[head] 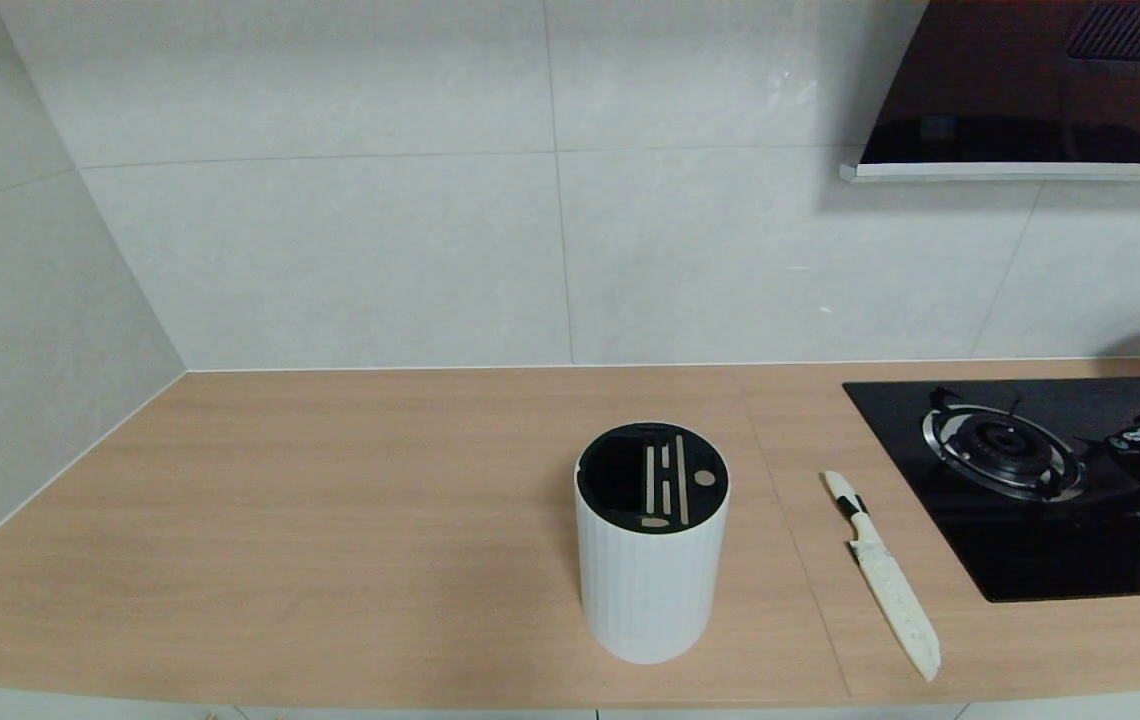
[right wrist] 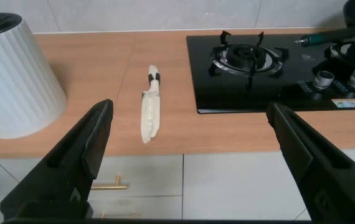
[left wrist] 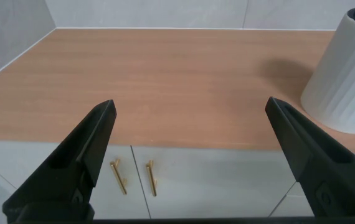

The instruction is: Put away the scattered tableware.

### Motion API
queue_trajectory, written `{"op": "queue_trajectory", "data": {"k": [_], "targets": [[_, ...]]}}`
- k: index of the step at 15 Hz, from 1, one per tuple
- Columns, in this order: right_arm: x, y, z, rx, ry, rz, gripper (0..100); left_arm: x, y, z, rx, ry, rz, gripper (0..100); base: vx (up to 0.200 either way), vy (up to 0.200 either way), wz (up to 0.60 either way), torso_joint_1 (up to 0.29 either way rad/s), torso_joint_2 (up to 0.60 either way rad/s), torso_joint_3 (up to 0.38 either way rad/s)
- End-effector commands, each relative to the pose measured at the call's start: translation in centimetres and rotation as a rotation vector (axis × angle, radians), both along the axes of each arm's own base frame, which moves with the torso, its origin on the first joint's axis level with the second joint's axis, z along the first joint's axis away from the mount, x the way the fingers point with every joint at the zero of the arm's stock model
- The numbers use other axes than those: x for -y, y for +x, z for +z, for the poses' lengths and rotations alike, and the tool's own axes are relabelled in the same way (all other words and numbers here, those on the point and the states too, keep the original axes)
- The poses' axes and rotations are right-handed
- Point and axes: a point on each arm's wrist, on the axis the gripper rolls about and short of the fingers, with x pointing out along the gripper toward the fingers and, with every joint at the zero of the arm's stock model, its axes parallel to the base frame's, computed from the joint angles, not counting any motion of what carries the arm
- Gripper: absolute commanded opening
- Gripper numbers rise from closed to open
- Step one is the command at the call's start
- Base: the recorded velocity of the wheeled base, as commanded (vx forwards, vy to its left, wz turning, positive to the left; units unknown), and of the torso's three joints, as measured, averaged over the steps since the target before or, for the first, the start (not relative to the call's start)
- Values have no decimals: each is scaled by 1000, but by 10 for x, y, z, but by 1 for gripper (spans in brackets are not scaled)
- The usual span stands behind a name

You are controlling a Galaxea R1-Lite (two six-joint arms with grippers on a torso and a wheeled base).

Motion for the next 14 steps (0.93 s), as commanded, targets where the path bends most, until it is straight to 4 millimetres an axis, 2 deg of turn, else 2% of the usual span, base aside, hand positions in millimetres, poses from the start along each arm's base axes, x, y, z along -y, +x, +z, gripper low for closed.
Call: {"op": "queue_trajectory", "data": {"k": [1, 5, 6, 7, 8, 10, 12, 14], "targets": [[0, 0, 0, -3, -1, 0, 100, 0, 0, 0, 0, 0, 1, 100, 0, 0, 0, 0, 0, 0], [0, 1, 4, -10, -39, 8, 100, 0, 0, 0, 0, 0, 1, 100, 0, 0, 0, 0, 0, 0], [0, 0, 22, 17, -24, 28, 100, 0, 0, 0, 0, 0, 1, 100, 0, 0, 0, 0, 0, 0], [-1, -4, 48, 71, 18, 85, 100, 0, 0, 0, 0, 0, 0, 100, 0, 0, 0, 0, 0, 0], [-2, 3, 62, 26, 23, 151, 100, 0, 0, 0, 0, 0, 0, 100, 0, 0, 0, 0, 0, 0], [-4, 34, 82, -136, 32, 181, 100, 0, 0, 0, 0, 0, 1, 100, 0, 0, 0, 0, 0, 0], [-6, 80, 98, -320, 33, 192, 100, 0, 0, 0, 0, 0, 1, 100, 0, 0, 0, 0, 0, 0], [-19, 128, 102, -467, 15, 273, 100, 0, 0, 0, 0, 0, 1, 100, 0, 0, 0, 0, 0, 0]]}}
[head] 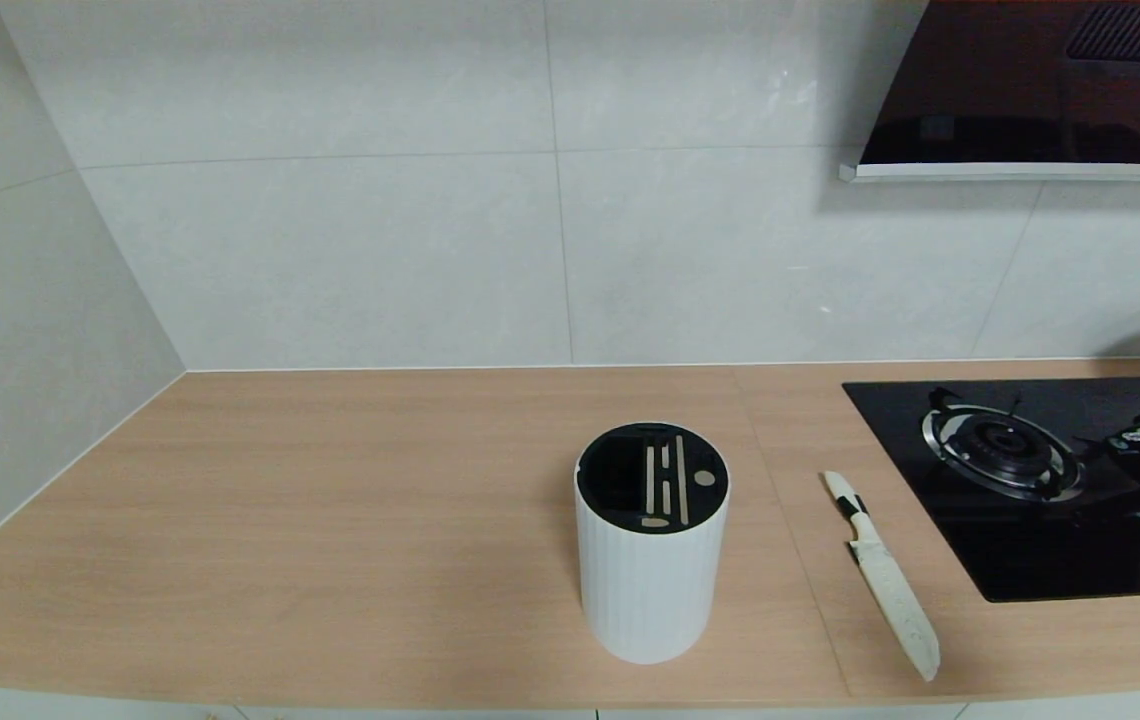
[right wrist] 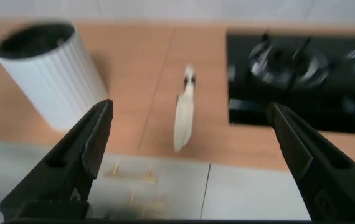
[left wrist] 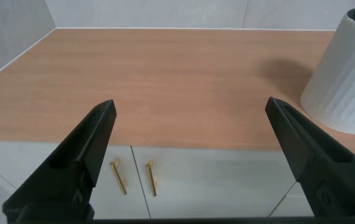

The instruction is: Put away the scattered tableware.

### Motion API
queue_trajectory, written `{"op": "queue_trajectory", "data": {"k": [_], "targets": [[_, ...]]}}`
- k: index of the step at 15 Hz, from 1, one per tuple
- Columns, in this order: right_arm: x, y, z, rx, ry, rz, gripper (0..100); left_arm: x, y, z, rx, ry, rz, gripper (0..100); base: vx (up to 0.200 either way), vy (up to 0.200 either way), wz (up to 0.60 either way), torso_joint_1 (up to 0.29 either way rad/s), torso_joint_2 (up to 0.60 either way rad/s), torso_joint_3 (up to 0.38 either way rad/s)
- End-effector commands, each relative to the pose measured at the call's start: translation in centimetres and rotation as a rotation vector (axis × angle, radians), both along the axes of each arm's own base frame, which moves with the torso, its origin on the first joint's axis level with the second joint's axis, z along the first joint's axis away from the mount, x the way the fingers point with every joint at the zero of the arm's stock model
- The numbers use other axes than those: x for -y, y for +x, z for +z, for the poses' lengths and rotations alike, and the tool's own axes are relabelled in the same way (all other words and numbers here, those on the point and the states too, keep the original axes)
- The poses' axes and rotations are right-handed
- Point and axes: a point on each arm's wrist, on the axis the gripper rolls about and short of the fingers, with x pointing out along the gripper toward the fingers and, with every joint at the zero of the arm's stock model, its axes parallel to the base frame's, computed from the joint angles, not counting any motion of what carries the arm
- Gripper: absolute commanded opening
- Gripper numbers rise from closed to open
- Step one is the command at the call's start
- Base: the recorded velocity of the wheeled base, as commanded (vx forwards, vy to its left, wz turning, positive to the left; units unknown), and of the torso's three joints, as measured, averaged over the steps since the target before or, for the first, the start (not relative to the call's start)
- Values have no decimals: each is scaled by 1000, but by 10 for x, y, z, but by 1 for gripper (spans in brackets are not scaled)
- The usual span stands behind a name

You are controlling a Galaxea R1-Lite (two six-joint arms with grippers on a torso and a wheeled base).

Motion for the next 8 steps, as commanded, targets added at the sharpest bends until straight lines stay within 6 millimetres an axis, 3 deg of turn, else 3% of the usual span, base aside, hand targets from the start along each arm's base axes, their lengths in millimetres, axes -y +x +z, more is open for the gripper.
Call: {"op": "queue_trajectory", "data": {"k": [1, 2, 4, 8], "targets": [[-14, 78, 12, -266, -24, 98, 100, 0, 0, 0, 0, 0, 2, 100, 0, 0, 0, 0, 0, 0], [-32, 116, -2, -395, -54, 171, 100, 0, 0, 0, 0, 0, 0, 100, 0, 0, 0, 0, 0, 0], [-48, 155, -24, -502, -87, 194, 100, 0, 0, 0, 0, 0, 0, 100, 0, 0, 0, 0, 0, 0], [-60, 224, -74, -512, -128, 110, 100, 0, 0, 0, 0, 0, 3, 100, 0, 0, 0, 0, 0, 0]]}}
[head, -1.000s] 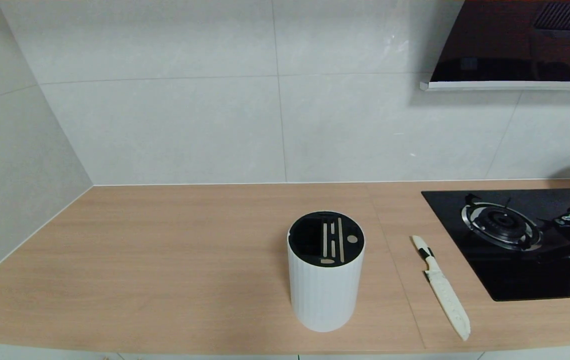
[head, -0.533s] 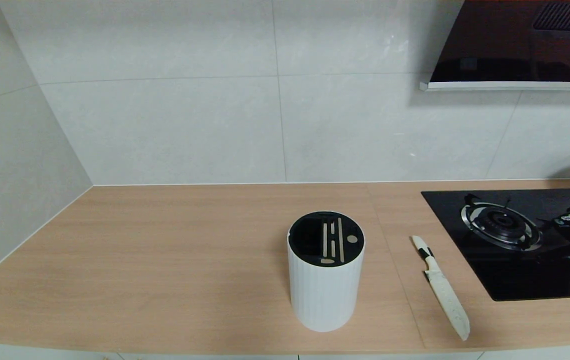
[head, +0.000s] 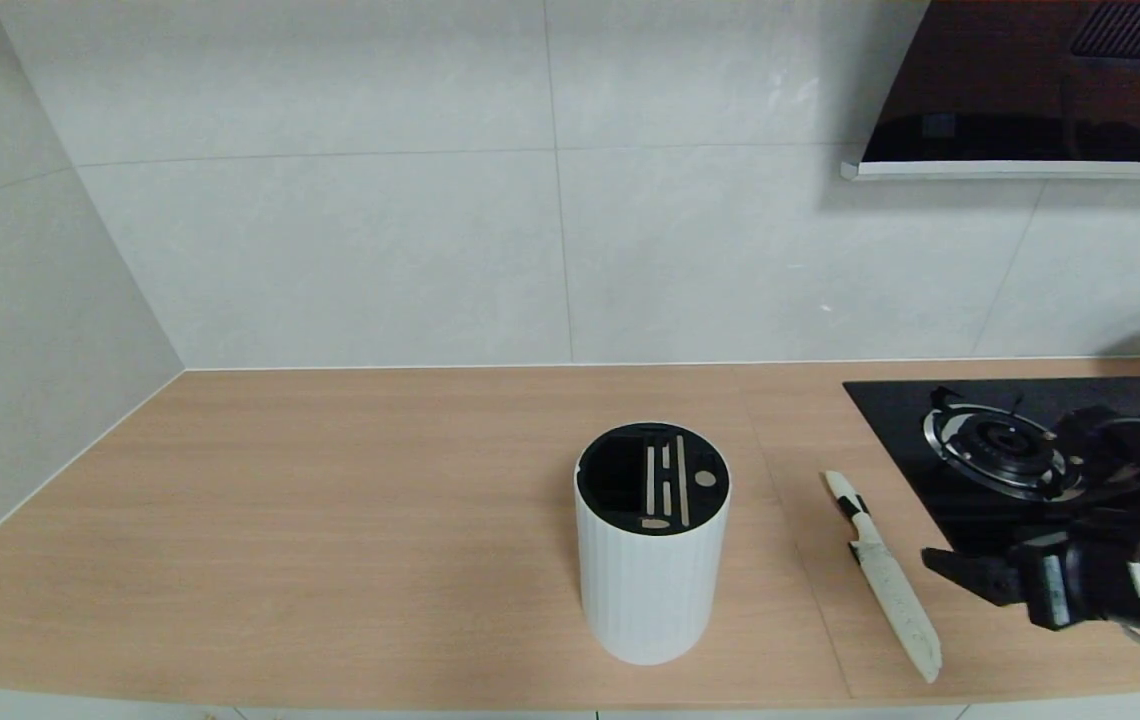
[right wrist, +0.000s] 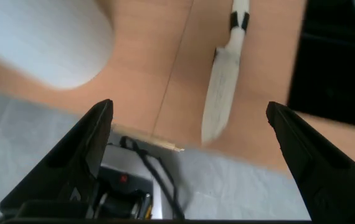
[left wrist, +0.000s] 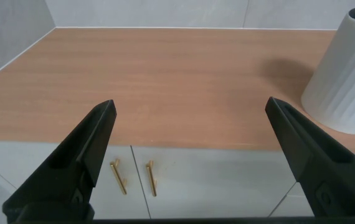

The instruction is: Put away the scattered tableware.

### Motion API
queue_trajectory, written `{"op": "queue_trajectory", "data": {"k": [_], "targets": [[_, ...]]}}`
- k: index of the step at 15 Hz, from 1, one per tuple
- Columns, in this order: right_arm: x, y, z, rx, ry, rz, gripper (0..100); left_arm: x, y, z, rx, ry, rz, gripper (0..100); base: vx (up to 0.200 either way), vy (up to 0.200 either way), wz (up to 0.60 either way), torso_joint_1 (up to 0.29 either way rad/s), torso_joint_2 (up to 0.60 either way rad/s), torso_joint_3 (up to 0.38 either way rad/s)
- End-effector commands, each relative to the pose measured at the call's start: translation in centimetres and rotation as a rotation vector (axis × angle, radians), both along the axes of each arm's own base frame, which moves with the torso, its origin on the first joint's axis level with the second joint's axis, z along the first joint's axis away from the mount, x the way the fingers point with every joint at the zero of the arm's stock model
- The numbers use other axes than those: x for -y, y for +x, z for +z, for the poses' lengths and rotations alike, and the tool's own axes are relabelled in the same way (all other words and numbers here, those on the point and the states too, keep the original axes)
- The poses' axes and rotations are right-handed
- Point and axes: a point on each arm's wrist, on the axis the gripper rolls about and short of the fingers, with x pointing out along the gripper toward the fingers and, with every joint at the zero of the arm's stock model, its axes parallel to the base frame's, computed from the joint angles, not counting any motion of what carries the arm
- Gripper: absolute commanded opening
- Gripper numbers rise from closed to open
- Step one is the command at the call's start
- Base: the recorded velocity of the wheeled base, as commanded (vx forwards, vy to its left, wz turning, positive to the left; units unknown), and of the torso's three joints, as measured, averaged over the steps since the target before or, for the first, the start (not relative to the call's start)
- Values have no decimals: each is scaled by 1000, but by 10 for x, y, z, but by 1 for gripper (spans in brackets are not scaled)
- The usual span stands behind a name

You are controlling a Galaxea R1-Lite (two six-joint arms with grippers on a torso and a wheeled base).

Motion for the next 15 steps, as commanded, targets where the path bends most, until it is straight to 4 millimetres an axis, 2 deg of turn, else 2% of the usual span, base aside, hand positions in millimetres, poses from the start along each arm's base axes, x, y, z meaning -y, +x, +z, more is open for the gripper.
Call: {"op": "queue_trajectory", "data": {"k": [1, 6, 11, 12, 15], "targets": [[-17, 62, -66, -112, -100, -38, 100, 0, 0, 0, 0, -2, 1, 100, 0, 0, 0, 0, 0, 0], [-18, 90, -104, -78, -130, -105, 100, 0, 0, 0, 0, 0, 0, 100, 0, 0, 0, 0, 0, 0], [-10, 112, -139, -51, -135, -170, 100, 0, 0, 0, 0, 0, 0, 100, 0, 0, 0, 0, 0, 0], [-10, 118, -152, -53, -125, -182, 100, 0, 0, 0, 0, -2, 1, 100, 0, 0, 0, 0, 0, 0], [-10, 122, -158, -32, -111, -192, 100, 0, 0, 0, 0, 0, 1, 100, 0, 0, 0, 0, 0, 0]]}}
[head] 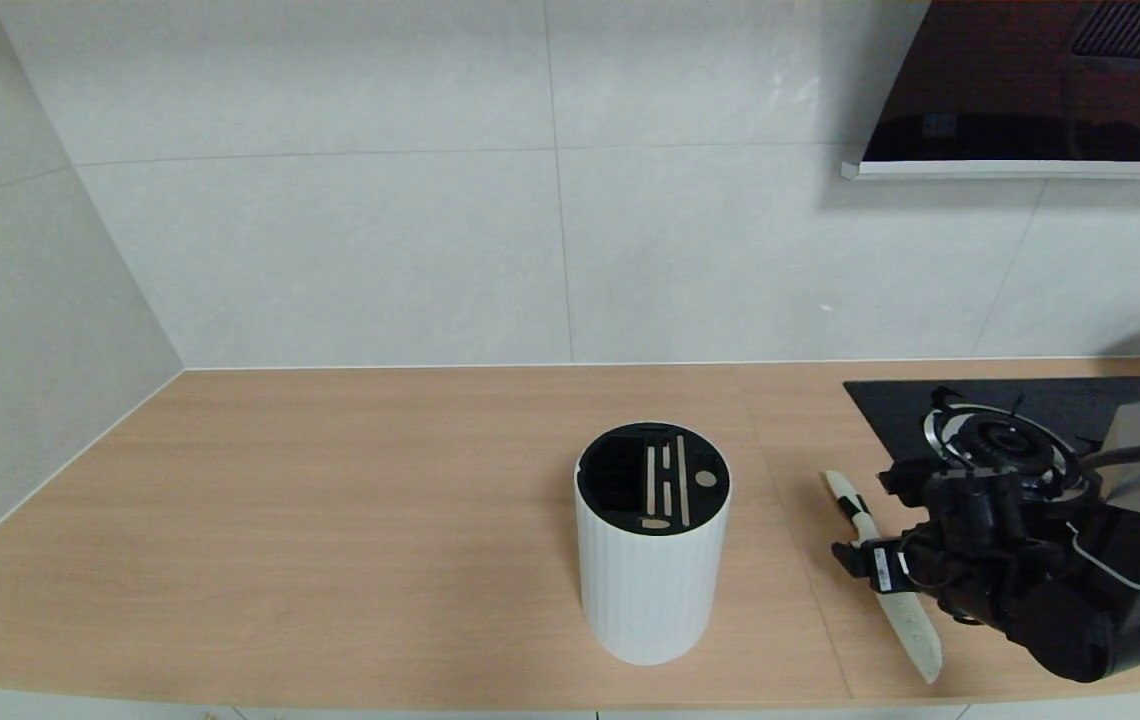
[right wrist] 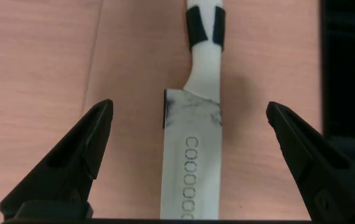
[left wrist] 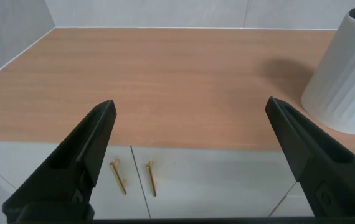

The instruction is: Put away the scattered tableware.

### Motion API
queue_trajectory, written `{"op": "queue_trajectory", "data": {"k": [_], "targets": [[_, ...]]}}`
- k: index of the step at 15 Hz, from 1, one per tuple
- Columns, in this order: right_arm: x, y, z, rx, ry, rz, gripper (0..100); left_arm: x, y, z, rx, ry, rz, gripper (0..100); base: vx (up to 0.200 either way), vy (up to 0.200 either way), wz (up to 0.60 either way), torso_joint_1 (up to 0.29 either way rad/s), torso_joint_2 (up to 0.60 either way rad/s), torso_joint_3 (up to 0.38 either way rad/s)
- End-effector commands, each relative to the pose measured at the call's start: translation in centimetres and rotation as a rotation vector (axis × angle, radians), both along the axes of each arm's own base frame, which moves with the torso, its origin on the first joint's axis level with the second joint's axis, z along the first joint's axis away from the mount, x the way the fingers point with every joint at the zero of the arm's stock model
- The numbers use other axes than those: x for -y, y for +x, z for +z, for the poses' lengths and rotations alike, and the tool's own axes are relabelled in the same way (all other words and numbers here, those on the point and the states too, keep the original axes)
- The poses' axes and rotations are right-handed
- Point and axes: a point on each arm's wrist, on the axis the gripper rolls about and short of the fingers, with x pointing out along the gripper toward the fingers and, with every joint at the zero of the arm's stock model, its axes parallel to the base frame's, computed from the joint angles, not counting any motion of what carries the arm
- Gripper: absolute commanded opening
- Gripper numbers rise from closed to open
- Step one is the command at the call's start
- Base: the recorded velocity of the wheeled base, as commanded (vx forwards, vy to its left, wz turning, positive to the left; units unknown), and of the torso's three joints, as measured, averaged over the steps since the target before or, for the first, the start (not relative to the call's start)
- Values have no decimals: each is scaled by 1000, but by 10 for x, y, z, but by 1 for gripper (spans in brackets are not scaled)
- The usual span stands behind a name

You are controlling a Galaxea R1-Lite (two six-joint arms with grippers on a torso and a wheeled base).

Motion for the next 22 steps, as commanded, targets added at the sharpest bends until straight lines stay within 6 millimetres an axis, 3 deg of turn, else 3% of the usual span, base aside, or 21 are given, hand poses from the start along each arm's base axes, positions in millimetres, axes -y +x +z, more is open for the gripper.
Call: {"op": "queue_trajectory", "data": {"k": [1, 7, 8, 13, 16, 19, 22], "targets": [[3, 2, -14, -35, -7, -10, 100, 0, 0, 0, 0, 1, 1, 100, 0, 0, 0, 0, 0, 0], [3, 6, -21, -45, -8, -15, 100, 0, 0, 0, 0, 1, 0, 100, 0, 0, 0, 0, 0, 0], [3, 6, -23, -49, -9, -15, 0, 0, 0, 0, 0, 1, 1, 100, 0, 0, 0, 0, 0, 0], [2, 7, -27, -45, -9, -13, 0, 0, 0, 0, 0, -1, 0, 100, 0, 0, 0, 0, 0, 0], [2, 7, -16, -6, -9, -23, 0, 0, 0, 0, 0, 1, 1, 100, 0, 0, 0, 0, 0, 0], [4, 0, 21, 90, 3, -34, 0, 0, 0, 0, 0, 9, 1, 100, 0, 0, 0, 0, 0, 0], [6, -10, 75, 246, 32, -25, 0, 0, 0, 0, -1, 31, 0, 100, 0, 0, 0, 0, 0, 0]]}}
